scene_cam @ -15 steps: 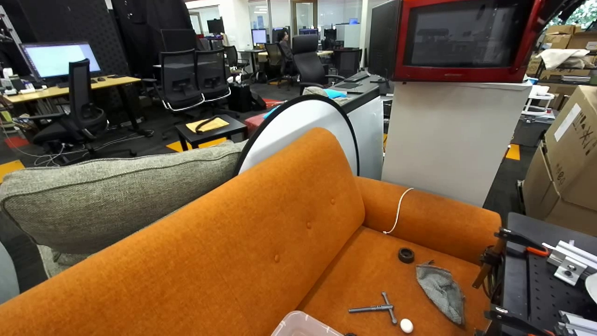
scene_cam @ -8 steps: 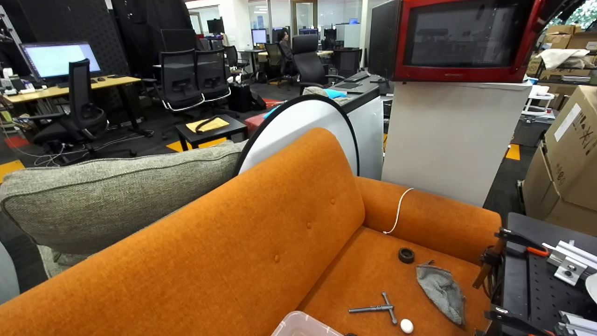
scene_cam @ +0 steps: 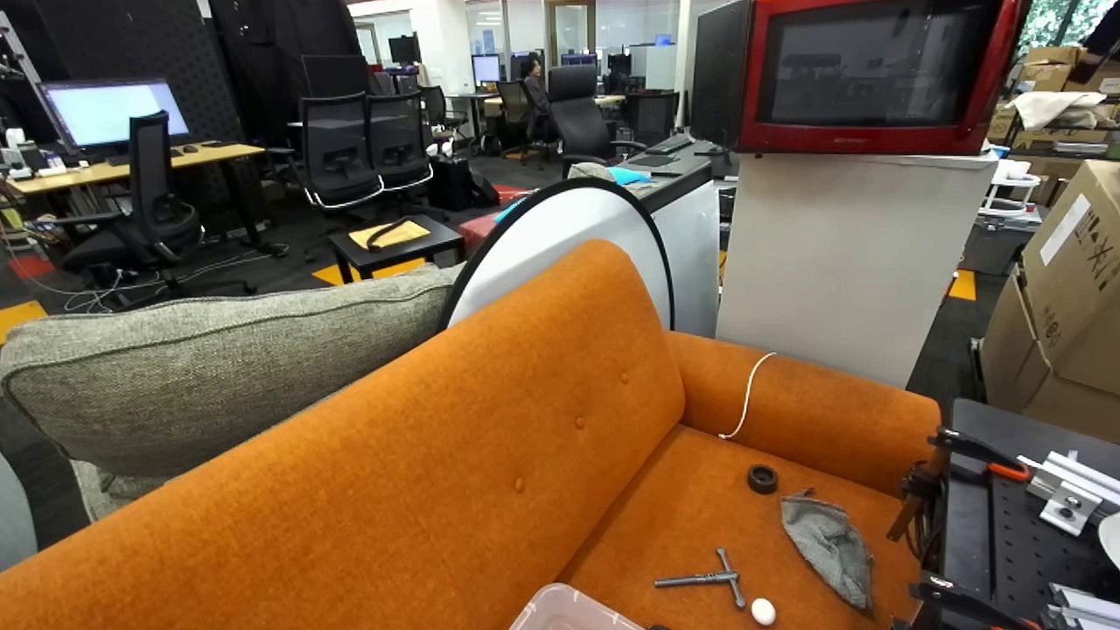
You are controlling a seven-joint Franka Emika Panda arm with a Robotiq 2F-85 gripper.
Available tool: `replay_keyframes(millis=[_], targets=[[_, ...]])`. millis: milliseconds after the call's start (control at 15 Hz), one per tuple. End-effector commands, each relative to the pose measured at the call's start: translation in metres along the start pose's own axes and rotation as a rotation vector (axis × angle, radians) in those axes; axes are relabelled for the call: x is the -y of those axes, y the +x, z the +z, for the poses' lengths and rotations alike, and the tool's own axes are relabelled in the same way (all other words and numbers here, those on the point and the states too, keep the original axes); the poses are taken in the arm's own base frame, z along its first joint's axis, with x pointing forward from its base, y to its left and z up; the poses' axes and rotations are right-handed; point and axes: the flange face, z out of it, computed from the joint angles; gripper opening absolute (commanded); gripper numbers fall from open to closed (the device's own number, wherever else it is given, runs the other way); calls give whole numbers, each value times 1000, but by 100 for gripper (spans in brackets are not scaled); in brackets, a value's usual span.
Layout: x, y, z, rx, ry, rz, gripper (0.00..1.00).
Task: Open the microwave door
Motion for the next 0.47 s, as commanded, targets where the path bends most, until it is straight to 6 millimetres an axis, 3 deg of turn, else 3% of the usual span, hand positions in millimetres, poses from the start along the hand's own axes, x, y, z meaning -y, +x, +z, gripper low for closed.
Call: replay_keyframes(millis=[0, 400], targets=[[0, -5, 0, 22, 14, -18, 100], [1, -5, 1, 18, 26, -19, 100]])
